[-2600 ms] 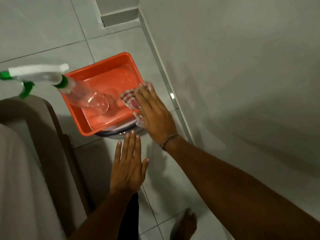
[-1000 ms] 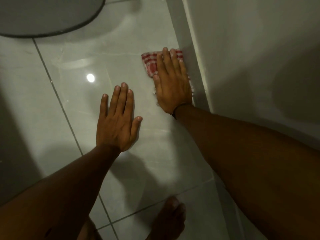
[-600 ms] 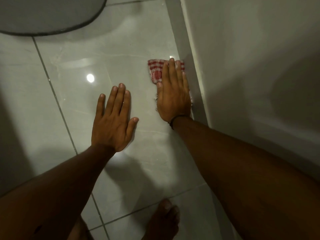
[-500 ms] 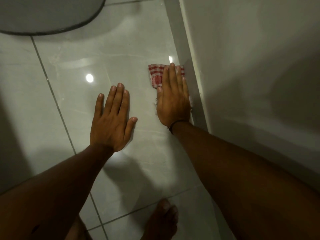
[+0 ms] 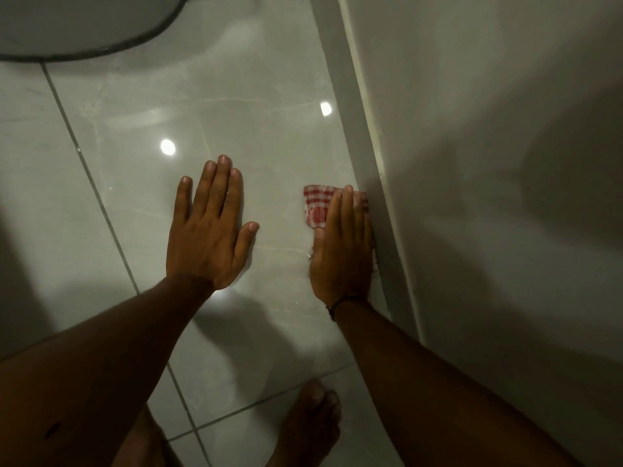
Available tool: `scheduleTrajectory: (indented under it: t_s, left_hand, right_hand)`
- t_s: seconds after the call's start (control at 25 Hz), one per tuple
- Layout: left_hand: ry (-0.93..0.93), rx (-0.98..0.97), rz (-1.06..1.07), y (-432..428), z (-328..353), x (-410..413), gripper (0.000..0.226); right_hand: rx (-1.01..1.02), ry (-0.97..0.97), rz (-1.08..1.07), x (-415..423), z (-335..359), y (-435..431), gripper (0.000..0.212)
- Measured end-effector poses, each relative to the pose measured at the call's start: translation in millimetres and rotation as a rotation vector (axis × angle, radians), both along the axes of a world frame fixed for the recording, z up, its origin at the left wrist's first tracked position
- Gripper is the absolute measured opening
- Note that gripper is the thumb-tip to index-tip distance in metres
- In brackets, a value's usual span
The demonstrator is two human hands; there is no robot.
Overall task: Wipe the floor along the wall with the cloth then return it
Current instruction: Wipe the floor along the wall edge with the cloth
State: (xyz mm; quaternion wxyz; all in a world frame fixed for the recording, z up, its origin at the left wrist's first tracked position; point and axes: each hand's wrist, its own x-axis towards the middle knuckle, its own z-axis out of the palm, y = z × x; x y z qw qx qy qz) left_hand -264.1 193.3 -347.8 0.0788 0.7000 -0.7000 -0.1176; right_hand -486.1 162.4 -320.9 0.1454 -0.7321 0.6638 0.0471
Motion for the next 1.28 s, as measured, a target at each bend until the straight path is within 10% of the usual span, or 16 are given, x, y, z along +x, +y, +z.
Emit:
scheduleTrajectory:
  t_s: [0.76, 1.12, 1.28]
  left_hand:
    - [-0.003, 0.015, -0.009, 2, 3, 1, 0.083]
    - [-0.030, 0.030, -0.007, 2, 3, 0, 0.081]
    - [-0.042, 0.021, -0.009, 2, 2, 0, 0.081]
  right_hand:
    - [0.016, 0.069, -0.038, -114, 11, 197, 0.063]
    - [0.064, 0.116, 0.141, -73, 10, 96, 0.098]
    - [0.003, -0.025, 0.123, -3, 11, -15, 0.069]
